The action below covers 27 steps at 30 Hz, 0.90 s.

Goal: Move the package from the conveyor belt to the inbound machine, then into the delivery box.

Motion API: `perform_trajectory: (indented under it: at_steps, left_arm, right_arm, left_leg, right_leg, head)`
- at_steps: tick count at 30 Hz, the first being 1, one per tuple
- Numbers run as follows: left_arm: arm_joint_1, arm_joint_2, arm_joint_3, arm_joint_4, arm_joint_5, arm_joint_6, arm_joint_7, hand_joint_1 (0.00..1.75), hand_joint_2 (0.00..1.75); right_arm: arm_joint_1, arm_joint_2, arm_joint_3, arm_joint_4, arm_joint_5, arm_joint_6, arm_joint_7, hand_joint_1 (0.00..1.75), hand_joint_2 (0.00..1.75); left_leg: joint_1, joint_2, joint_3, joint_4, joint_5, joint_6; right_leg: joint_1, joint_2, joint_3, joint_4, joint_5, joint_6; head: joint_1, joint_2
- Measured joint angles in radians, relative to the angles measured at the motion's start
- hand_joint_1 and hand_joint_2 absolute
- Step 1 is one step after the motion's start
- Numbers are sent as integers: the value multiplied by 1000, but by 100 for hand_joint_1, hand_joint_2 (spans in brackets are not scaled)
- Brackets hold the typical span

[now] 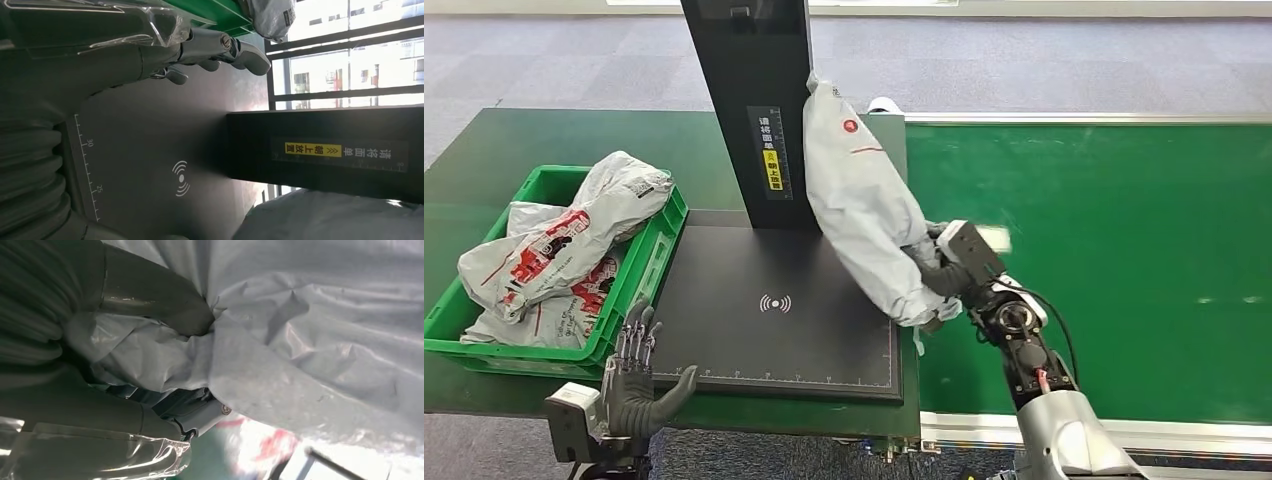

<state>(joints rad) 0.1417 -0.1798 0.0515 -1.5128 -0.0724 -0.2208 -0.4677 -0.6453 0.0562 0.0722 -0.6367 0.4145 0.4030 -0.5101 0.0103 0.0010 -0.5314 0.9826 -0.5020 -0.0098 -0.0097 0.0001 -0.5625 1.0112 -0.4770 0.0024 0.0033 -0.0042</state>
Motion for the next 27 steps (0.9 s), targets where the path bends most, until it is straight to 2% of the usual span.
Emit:
perform_trajectory:
  at_steps: [7,13,15,16,19,20,23,27]
  left_arm:
    - [-12,19,-20,25,13,5,-2,0,175]
    - [-4,26,-27,29,22,21,5,0,175]
    - [-2,28,-28,29,22,22,9,0,175]
    - [-2,28,-29,29,22,22,11,0,175]
    - [-2,31,-35,29,23,21,17,0,175]
    - [-3,32,-36,29,24,21,18,0,175]
    - [-4,34,-38,29,24,23,23,0,175]
    - [-4,35,-38,29,27,29,25,0,175]
  right_arm:
    - [16,13,216,-30,-2,29,43,175,175]
    - [10,11,375,-34,125,-128,141,175,175]
    - [6,10,419,-34,148,-145,158,175,175]
    - [4,8,439,-33,157,-146,165,138,175]
    - [-2,2,494,-31,183,-150,184,7,175]
    - [-3,0,511,-30,190,-156,191,0,175]
    - [-5,-5,546,-29,185,-207,198,0,175]
    - [13,-10,548,-69,91,-288,151,0,175]
  left_leg:
    - [0,0,0,0,0,0]
    - [0,0,0,0,0,0]
    - [0,0,0,0,0,0]
    - [0,0,0,0,0,0]
    - [0,0,0,0,0,0]
    - [0,0,0,0,0,0]
    - [0,0,0,0,0,0]
    - [0,0,0,0,0,0]
  right_leg:
    - [0,0,0,0,0,0]
    - [0,0,0,0,0,0]
    - [0,0,0,0,0,0]
    - [0,0,0,0,0,0]
    - [0,0,0,0,0,0]
    - [0,0,0,0,0,0]
    - [0,0,0,0,0,0]
    - [0,0,0,0,0,0]
  head:
    - [0,0]
    - [0,0]
    - [0,0]
    - [0,0]
    - [0,0]
    - [0,0]
    - [0,0]
    - [0,0]
